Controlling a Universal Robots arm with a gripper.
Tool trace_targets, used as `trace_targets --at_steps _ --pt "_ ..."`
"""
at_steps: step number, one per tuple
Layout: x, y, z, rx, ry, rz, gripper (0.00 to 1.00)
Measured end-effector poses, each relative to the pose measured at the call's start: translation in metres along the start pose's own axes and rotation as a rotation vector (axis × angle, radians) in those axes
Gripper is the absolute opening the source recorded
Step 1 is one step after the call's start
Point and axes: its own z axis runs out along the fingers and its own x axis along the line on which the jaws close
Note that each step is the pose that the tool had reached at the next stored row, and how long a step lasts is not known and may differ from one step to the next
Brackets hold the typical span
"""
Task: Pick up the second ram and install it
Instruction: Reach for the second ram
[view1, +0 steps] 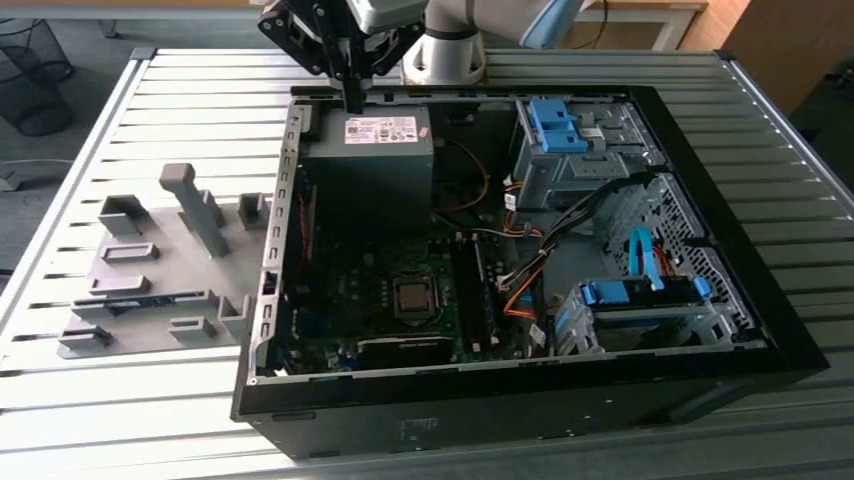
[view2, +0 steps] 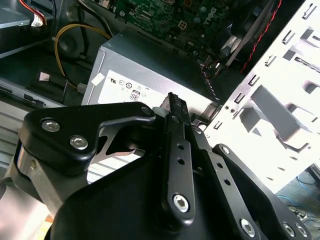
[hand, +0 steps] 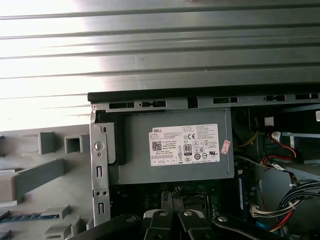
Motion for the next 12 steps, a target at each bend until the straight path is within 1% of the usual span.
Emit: trace_targets --at_steps 12 --pt "0.0033 -0.0003 0.0006 0.0000 0.0005 0.000 0.11"
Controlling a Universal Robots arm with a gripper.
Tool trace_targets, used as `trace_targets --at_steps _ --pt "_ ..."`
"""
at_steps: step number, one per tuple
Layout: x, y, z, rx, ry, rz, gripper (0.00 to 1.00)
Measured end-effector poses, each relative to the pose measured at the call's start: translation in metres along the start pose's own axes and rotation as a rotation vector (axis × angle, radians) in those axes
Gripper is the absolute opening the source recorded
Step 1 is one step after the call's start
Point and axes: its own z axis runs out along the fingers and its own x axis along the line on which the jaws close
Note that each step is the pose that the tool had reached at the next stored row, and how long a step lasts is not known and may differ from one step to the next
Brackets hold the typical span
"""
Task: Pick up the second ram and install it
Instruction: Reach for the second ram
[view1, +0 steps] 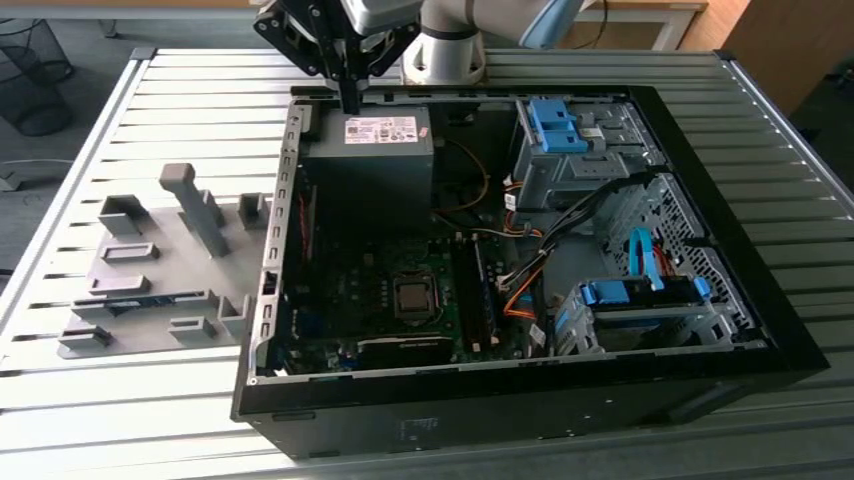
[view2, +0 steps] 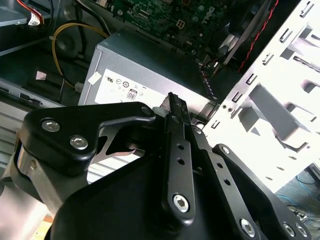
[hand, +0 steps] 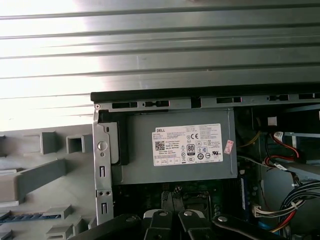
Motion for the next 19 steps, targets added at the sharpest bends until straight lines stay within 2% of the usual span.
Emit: trace_targets --at_steps 19 --pt "0.0060 -0.0005 0.0010 0.0000 0.0007 0.000 0.11"
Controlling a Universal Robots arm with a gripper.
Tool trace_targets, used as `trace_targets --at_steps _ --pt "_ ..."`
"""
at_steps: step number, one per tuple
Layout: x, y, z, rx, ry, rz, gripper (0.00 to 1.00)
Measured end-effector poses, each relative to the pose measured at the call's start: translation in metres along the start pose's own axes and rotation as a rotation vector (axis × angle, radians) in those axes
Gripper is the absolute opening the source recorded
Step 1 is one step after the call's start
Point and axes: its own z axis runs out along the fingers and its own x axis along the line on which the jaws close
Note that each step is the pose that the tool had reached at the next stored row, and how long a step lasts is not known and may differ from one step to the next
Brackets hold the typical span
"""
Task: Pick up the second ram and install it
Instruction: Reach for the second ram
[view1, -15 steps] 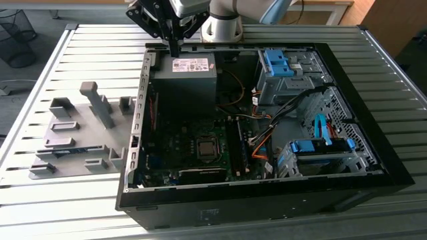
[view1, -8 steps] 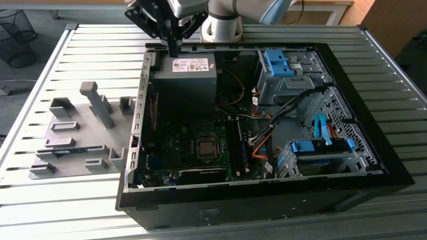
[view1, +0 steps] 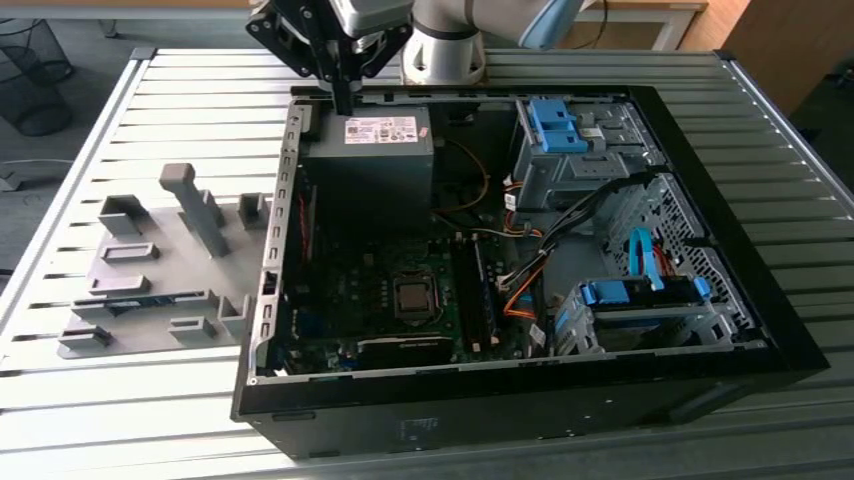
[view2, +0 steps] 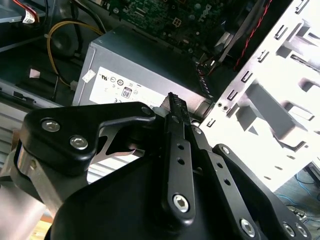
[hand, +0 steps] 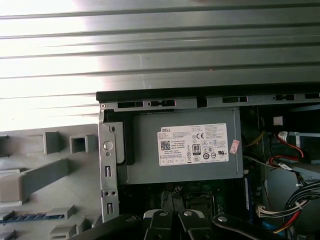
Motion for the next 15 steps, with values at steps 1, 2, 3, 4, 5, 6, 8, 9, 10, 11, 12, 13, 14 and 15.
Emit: trace_targets --at_steps 1,2,3,4,5,6,8,9,10,11,12,13,14,15 --pt "0.0003 0.0000 0.0000 0.0000 0.0001 0.000 0.11" --pt "0.0006 -0.0001 0.0001 0.0000 0.0002 0.000 0.11" --pt "0.0010 -0.0001 0.0002 0.0000 0.0002 0.000 0.11" --pt "0.0013 -0.0001 0.0002 0.0001 0.0003 0.000 0.11" --pt "0.0016 -0.0002 0.0003 0.0000 0.0004 0.000 0.11" --pt "0.0019 -0.0002 0.0003 0.0001 0.0005 0.000 0.11" --pt "0.0026 -0.0002 0.0004 0.0001 0.0006 0.000 0.11" --pt "0.0029 -0.0003 0.0005 0.0001 0.0007 0.000 0.11" --pt "0.0033 -0.0003 0.0006 0.0001 0.0007 0.000 0.11" --pt "0.0037 -0.0003 0.0006 0.0001 0.0007 0.000 0.11" --pt "0.0040 -0.0003 0.0007 0.0001 0.0008 0.000 0.11" --pt "0.0044 -0.0004 0.0008 0.0001 0.0008 0.000 0.11" --pt "0.0047 -0.0004 0.0008 0.0001 0.0009 0.000 0.11" --pt "0.0050 -0.0004 0.0009 0.0001 0.0009 0.000 0.11"
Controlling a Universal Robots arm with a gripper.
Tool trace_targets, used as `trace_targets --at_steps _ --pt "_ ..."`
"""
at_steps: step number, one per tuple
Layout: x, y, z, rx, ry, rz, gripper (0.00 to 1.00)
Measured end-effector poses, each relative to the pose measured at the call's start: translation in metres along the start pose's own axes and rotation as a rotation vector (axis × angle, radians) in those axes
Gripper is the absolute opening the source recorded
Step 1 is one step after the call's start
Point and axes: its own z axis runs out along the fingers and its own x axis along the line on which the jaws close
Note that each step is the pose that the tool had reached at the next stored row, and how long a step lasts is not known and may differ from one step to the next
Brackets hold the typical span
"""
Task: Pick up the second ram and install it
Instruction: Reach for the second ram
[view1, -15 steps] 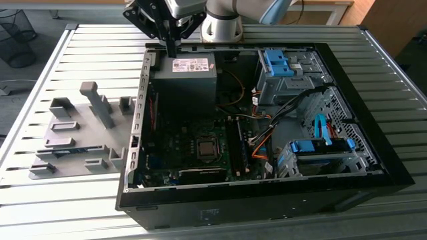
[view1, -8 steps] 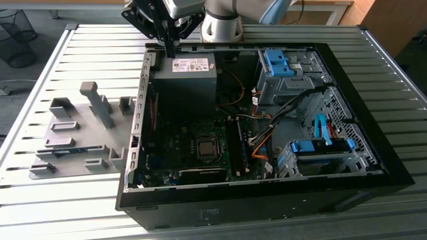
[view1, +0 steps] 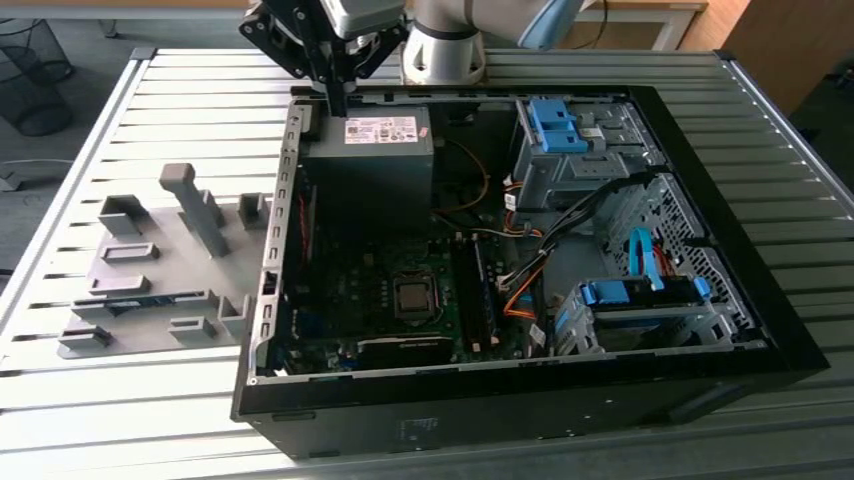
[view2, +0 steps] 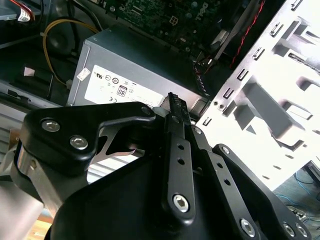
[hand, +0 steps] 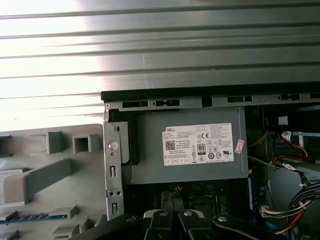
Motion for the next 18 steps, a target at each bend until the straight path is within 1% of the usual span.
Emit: trace_targets --at_steps 18 --pt "0.0060 -0.0005 0.0012 0.0001 0.0014 0.000 0.11"
